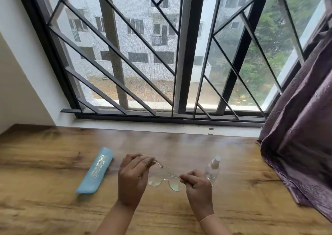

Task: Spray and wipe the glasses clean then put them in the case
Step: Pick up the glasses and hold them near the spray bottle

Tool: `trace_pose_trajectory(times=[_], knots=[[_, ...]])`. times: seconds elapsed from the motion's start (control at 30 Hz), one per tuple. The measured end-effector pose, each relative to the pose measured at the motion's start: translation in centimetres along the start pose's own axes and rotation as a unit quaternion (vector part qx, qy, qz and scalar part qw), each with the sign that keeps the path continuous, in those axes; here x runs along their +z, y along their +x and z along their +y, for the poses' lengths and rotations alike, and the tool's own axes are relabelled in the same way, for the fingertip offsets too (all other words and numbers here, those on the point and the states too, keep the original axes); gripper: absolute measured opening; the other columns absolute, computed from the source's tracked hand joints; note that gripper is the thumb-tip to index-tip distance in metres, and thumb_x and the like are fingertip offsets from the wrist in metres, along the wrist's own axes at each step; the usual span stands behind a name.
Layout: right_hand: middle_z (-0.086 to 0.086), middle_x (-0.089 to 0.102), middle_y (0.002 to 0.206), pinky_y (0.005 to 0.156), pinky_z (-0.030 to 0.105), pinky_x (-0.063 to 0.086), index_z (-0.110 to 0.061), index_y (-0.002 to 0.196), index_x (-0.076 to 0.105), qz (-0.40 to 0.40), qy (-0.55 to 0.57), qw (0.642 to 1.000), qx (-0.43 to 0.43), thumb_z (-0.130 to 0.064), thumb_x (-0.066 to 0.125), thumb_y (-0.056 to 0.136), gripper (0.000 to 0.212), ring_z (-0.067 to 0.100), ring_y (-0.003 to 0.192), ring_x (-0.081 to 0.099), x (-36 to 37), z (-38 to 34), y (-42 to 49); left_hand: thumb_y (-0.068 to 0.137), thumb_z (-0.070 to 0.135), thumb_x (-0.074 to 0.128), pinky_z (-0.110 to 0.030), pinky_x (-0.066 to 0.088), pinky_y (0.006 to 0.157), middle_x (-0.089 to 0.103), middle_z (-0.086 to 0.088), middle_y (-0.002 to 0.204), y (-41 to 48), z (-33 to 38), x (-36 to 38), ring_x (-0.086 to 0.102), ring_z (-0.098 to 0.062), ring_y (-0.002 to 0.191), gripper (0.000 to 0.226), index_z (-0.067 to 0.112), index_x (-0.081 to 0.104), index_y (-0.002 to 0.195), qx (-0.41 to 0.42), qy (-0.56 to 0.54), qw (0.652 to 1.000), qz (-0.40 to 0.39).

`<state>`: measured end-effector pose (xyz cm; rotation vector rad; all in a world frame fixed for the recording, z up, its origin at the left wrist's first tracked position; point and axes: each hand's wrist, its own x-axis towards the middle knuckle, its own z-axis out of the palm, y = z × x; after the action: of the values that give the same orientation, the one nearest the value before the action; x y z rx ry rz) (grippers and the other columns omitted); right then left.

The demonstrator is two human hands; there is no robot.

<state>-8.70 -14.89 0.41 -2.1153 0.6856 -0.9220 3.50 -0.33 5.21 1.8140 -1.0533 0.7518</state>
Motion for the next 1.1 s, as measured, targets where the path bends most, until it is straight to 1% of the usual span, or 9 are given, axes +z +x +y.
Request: trace_pose_trajectory(times=[0.2,0.33,0.43,0.5,0.57,0.63,0.77,0.9,1.1], knots=[[0.0,0.061,0.064,0.062,0.002,0.039,-0.013,0.069,0.076,0.001,0.007,1.0,0.029,0.013,0.073,0.064,0.027,0.001,0.072,0.056,-0.1,0.0,-0.1,0.079,0.018,0.058,-0.023,0.046,0.073,0.065,0.008,0.083,0.2,-1.5,-0.8,0.054,-0.012,0.082,0.022,0.005,0.073,0.09,-0.062,-0.025,0.998,0.004],[-0.003,0.059,0.063,0.065,0.0,0.035,-0.013,0.069,0.076,0.006,0.002,0.999,0.031,0.012,0.074,0.064,0.026,-0.011,0.074,0.052,-0.4,-0.1,0.1,0.074,0.005,0.063,-0.006,0.042,0.076,0.065,0.012,0.084,-0.2,-1.5,-0.9,0.057,0.008,0.085,0.023,0.005,0.071,0.095,-0.107,-0.077,0.991,-0.026],[-0.002,0.06,0.063,0.065,0.0,0.036,-0.013,0.068,0.076,0.01,0.002,0.999,0.03,0.012,0.074,0.063,0.026,-0.01,0.074,0.052,-0.5,-0.1,0.1,0.066,-0.004,0.063,-0.001,0.041,0.077,0.064,0.03,0.085,-1.2,-1.8,-0.5,0.06,0.015,0.084,0.031,0.005,0.072,0.094,-0.143,-0.112,0.982,-0.057],[-0.001,0.06,0.062,0.064,0.0,0.036,-0.013,0.068,0.075,0.008,0.001,1.0,0.028,0.013,0.074,0.063,0.026,-0.008,0.072,0.053,-0.4,0.0,0.1,0.067,-0.002,0.062,-0.005,0.046,0.073,0.063,0.04,0.081,-1.7,-2.1,0.0,0.063,0.011,0.081,0.028,0.009,0.074,0.09,-0.168,-0.126,0.975,-0.072],[-0.002,0.059,0.063,0.063,0.0,0.037,-0.013,0.067,0.075,-0.003,-0.002,1.0,0.026,0.015,0.072,0.063,0.029,-0.007,0.072,0.054,-0.2,0.1,0.1,0.068,0.004,0.062,-0.017,0.052,0.07,0.063,0.04,0.081,-2.1,-2.4,0.4,0.065,0.006,0.077,0.022,0.013,0.075,0.085,-0.195,-0.131,0.971,-0.053],[-0.001,0.059,0.064,0.065,0.0,0.037,-0.012,0.068,0.074,-0.024,-0.022,0.999,0.014,0.018,0.07,0.062,0.031,-0.001,0.073,0.055,0.1,0.1,0.0,0.069,0.005,0.065,-0.031,0.055,0.067,0.066,0.035,0.079,-2.4,-2.8,0.8,0.067,0.0,0.074,0.021,0.014,0.074,0.086,-0.223,-0.141,0.964,-0.024],[0.001,0.063,0.077,0.077,0.003,0.036,-0.011,0.082,0.073,-0.063,-0.097,0.993,-0.032,0.009,0.076,0.059,0.03,0.017,0.077,0.059,0.1,-0.8,0.2,0.069,-0.013,0.07,-0.043,0.057,0.066,0.071,0.019,0.078,-2.7,-3.4,1.1,0.069,-0.012,0.069,0.033,0.014,0.073,0.088,-0.26,-0.145,0.955,0.008],[0.0,0.065,0.086,0.078,0.019,0.037,-0.014,0.09,0.071,-0.071,-0.169,0.979,-0.091,-0.012,0.083,0.055,0.037,0.021,0.08,0.058,0.5,-2.9,0.8,0.069,-0.012,0.071,-0.038,0.057,0.064,0.066,0.033,0.076,-2.2,-2.9,0.8,0.069,-0.006,0.071,0.033,0.013,0.072,0.09,-0.249,-0.138,0.959,0.013],[-0.005,0.062,0.072,0.061,0.021,0.047,-0.019,0.071,0.068,-0.108,-0.191,0.959,-0.18,-0.019,0.083,0.057,0.019,0.018,0.07,0.055,2.6,-5.2,1.6,0.068,-0.001,0.065,-0.025,0.053,0.069,0.062,0.039,0.073,-1.6,-1.9,0.4,0.066,0.0,0.072,0.021,0.011,0.075,0.082,-0.208,-0.112,0.972,0.002]])
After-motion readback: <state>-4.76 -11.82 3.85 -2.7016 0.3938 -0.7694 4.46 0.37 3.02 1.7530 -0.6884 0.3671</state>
